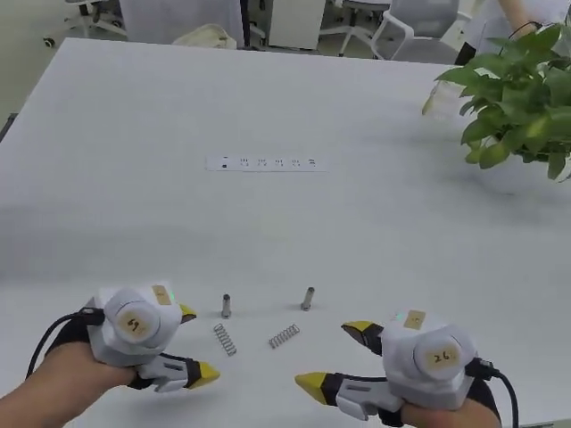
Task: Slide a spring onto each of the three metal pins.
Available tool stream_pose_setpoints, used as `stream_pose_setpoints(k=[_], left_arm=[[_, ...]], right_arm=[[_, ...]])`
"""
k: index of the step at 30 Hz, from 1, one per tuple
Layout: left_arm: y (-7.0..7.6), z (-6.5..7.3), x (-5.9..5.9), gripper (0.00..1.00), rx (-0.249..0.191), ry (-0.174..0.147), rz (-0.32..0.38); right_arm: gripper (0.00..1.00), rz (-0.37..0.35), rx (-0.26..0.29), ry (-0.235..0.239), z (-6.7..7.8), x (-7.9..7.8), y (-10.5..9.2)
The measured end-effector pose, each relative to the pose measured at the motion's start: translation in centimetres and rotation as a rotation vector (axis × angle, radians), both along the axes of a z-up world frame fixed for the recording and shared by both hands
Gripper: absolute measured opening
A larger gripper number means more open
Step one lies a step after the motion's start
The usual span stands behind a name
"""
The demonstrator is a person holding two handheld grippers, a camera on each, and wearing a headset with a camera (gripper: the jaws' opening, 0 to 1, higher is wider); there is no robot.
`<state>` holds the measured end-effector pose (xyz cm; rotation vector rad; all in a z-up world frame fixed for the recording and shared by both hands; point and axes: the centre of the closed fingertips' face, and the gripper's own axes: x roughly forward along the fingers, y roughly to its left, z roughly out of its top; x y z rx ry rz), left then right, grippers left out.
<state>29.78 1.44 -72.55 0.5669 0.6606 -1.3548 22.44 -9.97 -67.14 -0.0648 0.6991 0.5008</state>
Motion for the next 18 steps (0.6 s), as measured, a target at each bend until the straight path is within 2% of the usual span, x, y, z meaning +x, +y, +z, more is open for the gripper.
stream_pose_setpoints(k=[10,18], left_arm=[[-1.6,-1.3,0.4,0.49,0.014,0.034,-0.055],[-2.5,-3.1,0.1,0.48,0.052,0.058,-0.110]], right_arm=[[0.62,0.002,0.001,-0.006,0.3,0.0,0.0],[0.62,-0.016,0.001,-0.006,0.4,-0.2,-0.4]])
